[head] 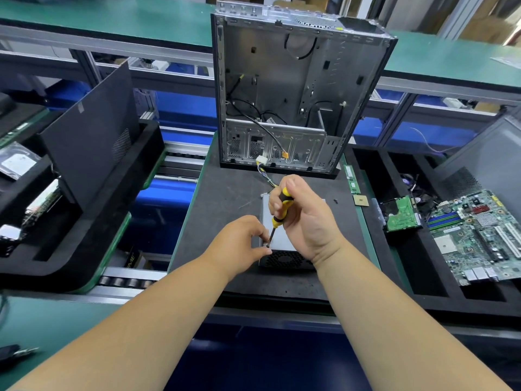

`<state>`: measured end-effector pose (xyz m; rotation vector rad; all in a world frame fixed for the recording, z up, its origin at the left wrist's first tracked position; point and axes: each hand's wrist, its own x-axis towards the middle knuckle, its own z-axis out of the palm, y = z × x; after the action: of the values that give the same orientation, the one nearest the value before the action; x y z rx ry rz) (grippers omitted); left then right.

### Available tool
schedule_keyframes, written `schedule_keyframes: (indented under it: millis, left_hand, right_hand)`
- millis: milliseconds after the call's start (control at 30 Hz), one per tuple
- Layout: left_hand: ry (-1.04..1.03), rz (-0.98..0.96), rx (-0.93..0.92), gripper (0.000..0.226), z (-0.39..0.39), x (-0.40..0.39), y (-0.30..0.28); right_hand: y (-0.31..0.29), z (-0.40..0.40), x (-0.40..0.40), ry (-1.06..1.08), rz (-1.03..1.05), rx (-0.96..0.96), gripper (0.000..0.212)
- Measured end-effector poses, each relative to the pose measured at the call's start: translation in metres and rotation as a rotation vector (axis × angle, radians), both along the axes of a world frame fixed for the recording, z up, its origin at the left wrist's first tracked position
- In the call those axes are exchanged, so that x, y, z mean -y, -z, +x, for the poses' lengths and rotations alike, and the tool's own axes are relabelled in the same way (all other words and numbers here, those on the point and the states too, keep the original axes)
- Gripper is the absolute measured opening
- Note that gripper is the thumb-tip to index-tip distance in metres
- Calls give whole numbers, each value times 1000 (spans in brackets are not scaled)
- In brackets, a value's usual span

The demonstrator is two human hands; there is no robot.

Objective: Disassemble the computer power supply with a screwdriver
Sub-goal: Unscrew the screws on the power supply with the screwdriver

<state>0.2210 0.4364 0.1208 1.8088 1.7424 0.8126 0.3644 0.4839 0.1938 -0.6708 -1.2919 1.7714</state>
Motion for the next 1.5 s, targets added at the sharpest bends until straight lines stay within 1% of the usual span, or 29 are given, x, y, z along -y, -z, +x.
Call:
schedule_keyframes:
  millis: [100, 200, 333, 467, 533, 633, 667, 867, 967, 1067, 1200, 1267, 1367, 1500]
  left_hand:
    - [2, -13, -7, 16, 0, 0, -1]
    - [-3, -25, -13, 17, 0, 1, -1]
    - [-3, -22, -10, 17, 0, 1, 0]
    - [-6, -7, 0, 17, 0, 1, 1]
    - [-2, -5, -4, 17, 0, 0, 2]
    - [4, -6, -13, 17, 0, -1, 2]
    - [5, -9, -19, 17, 0, -2, 2]
    - [5, -26, -37, 16, -1, -1, 3]
    - [7, -28, -46, 16, -1, -1, 3]
    - [3, -24, -51, 16, -1, -1, 3]
    - [-2, -22, -34, 15, -1, -1, 5]
    - [-3, -19, -28, 15, -1, -1, 5]
    - [-7, -17, -34, 15, 1, -1, 3]
    - [-7, -17, -73, 15, 2, 0, 2]
  right_hand:
    - [-2, 2, -3, 13, -20, -1, 19]
    - [-6, 4, -8, 88, -49, 34, 19]
    - [-5, 0, -8, 164, -81, 20, 36]
    - [-1, -5, -3, 151, -82, -22, 51]
    - [-1, -4, -2, 111, -70, -52, 47]
    - [-4, -2, -1, 69, -36, -20, 20]
    - [-4, -2, -1, 68, -18, 0, 17]
    - [-4, 2, -1, 136, 21, 72, 14]
    - [-2, 4, -1, 163, 44, 102, 19]
    - [-2, 1, 1, 138, 27, 58, 25]
    - [-2, -5, 3, 104, 5, -19, 28]
    - [-3, -6, 3, 78, -12, -46, 25]
    - [-4, -5, 2, 86, -6, -23, 16]
    - [-3, -1, -1, 132, -20, -2, 16]
